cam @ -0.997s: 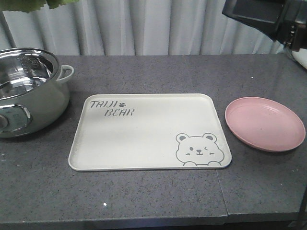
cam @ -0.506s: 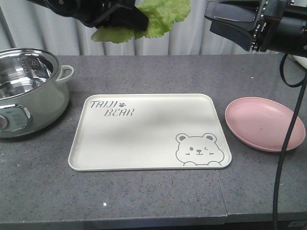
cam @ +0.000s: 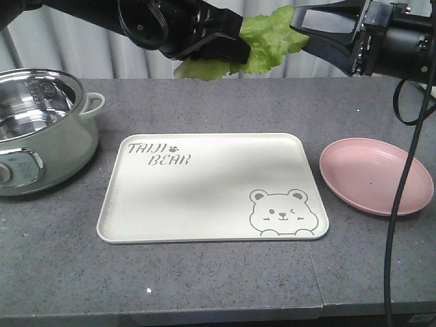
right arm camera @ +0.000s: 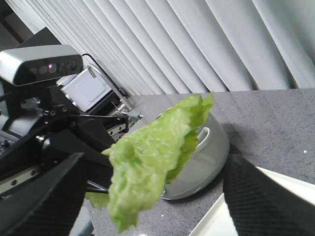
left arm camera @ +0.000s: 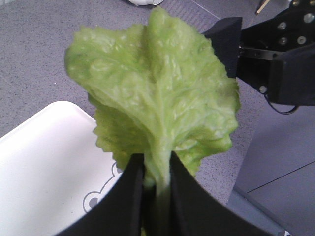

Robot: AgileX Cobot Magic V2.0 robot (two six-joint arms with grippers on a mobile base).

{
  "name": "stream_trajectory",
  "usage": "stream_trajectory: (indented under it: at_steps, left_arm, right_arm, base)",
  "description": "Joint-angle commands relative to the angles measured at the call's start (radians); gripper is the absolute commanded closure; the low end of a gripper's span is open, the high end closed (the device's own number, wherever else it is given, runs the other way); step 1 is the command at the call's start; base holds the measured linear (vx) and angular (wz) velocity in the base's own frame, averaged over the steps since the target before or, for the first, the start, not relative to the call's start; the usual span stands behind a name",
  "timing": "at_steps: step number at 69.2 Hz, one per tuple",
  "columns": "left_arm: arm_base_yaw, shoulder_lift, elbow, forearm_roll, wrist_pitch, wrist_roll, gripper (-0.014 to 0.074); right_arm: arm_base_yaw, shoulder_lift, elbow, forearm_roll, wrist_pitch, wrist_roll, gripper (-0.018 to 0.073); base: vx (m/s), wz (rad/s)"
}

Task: Transfer vegetables to tray and serve
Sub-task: 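Grasp the lettuce leaf with the right gripper beside the left gripper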

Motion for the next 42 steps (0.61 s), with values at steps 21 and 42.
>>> stream_trajectory:
  at_steps: [21, 42]
  left_arm:
    - [-0.004, -0.047, -0.024, -0.029, -0.041, 0.001, 0.0603]
    - [-0.004, -0.036, -0.024, 0.001, -0.017, 0.000, 0.0603]
  right_arm:
    - [0.085, 0.015, -0.031, 0.143, -0.028, -0.042, 0.0010]
    - [0.087, 0.015, -0.031, 0.143, -0.054, -0.041, 0.0032]
  base:
    - [0.00, 0.00]
    - [0.00, 0.00]
